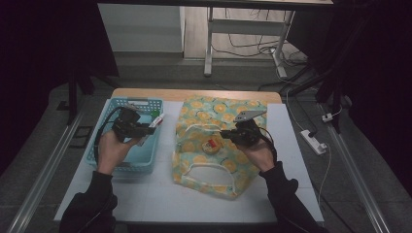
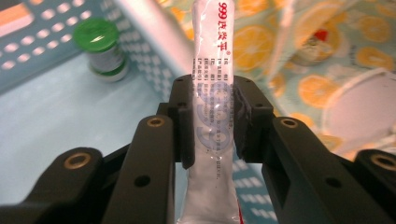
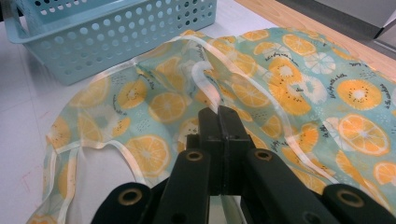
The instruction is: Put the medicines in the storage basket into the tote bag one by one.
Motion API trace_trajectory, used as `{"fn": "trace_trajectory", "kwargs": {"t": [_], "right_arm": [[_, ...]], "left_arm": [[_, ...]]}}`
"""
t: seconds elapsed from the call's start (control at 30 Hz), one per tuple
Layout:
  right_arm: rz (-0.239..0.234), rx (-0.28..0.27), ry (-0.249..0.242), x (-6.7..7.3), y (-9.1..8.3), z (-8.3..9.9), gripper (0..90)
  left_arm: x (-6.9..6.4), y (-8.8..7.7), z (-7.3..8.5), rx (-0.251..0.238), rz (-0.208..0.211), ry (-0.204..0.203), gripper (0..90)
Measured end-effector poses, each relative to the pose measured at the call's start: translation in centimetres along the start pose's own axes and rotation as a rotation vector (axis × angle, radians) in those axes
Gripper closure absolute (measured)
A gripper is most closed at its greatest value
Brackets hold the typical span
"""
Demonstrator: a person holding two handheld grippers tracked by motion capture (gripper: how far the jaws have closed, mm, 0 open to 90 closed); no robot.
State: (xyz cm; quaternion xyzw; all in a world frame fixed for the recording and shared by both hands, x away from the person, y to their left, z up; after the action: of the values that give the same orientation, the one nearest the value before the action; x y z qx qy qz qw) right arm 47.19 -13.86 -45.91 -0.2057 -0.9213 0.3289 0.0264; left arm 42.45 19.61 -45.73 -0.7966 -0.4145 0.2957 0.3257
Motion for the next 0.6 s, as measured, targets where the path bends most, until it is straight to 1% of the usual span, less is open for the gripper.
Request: {"fn": "trace_trajectory", "kwargs": {"t": [0.17, 0.47, 0.53, 0.6], "right_arm": [[0.002, -0.001, 0.001, 0.0, -0.1, 0.0, 90.0], [0.004, -0.004, 0.001, -0.1, -0.1, 0.0, 90.0], [0.003, -0.004, 0.001, -0.1, -0.1, 0.0, 90.0], [0.003, -0.004, 0.002, -0.1, -0.1, 0.0, 90.0]], "left_arm": [[-1.9, 0.3, -0.5, 0.013, 0.025, 0.051, 71.3], [-4.7, 1.6, -0.8, 0.049, 0.076, 0.118, 71.3], [-5.2, 1.9, -0.9, 0.055, 0.092, 0.128, 71.3], [-5.7, 2.2, -0.9, 0.059, 0.125, 0.132, 71.3]]}}
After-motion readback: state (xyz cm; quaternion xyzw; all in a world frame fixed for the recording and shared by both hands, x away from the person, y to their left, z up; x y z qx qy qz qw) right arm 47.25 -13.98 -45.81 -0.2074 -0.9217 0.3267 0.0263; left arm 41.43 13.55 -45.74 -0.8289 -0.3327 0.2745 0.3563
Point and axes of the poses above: each handheld gripper's, and its own axes: y roughly forward along the jaws, z roughly out of its underside, x roughly to its left, the point moved 4 cm from there along y, roughly forward along the jaws, and after that the axes turned 7 degrees about -y, right-handed, at the moved point
